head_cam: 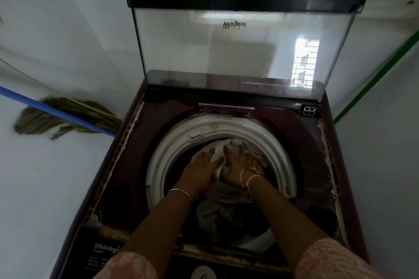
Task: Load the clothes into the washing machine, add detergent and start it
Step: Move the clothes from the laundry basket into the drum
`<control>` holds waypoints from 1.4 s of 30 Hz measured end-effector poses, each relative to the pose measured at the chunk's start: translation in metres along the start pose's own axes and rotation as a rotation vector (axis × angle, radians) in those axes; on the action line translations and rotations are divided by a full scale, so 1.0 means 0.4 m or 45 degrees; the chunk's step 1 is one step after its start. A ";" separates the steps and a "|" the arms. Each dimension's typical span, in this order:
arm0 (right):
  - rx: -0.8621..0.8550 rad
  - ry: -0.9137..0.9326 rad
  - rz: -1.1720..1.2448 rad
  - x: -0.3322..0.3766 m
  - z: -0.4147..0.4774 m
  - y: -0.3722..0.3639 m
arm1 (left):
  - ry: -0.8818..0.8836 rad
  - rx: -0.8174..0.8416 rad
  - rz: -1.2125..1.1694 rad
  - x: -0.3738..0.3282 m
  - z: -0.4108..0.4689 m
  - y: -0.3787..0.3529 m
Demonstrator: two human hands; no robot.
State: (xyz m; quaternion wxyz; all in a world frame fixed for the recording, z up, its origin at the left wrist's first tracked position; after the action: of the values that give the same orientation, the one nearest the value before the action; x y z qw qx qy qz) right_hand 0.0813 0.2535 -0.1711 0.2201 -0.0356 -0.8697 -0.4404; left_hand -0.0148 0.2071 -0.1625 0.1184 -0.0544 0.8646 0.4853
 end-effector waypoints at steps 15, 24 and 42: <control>0.446 -0.029 -0.209 -0.060 0.213 -0.259 | 0.140 0.458 0.141 0.139 0.211 -0.178; 0.455 -0.040 -0.261 -0.097 0.248 -0.319 | 0.231 0.682 0.183 0.177 0.258 -0.313; 0.175 -0.068 0.296 0.065 -0.111 -0.012 | 0.020 0.194 -0.263 0.022 -0.001 -0.007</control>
State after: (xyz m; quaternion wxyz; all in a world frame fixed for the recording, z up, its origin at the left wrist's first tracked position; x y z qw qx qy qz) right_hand 0.0722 0.2125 -0.1410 0.2483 -0.1326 -0.8933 -0.3503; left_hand -0.0227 0.2057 -0.1668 0.1650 -0.1378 0.8896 0.4030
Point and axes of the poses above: each hand's wrist, its own z-axis towards the middle knuckle, its own y-axis out of the back of the hand, x = y × z, the point moved 9 cm from there along z, towards the middle knuckle, and after that the axes turned 4 degrees about x, right-handed, at the moved point
